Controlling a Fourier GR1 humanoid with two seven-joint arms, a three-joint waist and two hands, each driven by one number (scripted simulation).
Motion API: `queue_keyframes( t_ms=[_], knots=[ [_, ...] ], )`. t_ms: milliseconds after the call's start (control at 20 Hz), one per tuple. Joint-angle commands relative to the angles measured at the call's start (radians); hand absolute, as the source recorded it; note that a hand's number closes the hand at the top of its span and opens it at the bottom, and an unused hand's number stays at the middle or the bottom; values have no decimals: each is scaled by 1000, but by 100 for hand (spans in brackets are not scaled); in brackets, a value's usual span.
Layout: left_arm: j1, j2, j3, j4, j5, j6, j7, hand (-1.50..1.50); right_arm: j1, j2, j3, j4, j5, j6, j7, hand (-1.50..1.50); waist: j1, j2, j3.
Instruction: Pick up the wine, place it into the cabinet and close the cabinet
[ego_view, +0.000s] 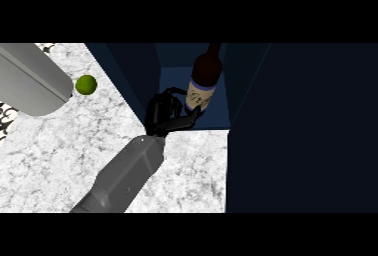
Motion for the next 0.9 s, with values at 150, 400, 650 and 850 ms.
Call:
queue_keyframes(
  t_ms=[150,400,650,850],
  knots=[
    [-139,0,54,107,57,-29,22,150,-13,-19,-44,19,-44,9,-7,-150,-5,1,0],
    [-143,0,-29,96,123,5,0,150,-17,6,29,60,45,25,-53,-150,-22,5,0],
    [-214,0,40,245,100,-34,20,150,-30,1,25,-10,9,-4,8,-150,-16,6,0],
    [-238,0,44,302,101,-34,52,150,-5,35,55,20,60,3,-55,-150,-22,9,0]
  ],
)
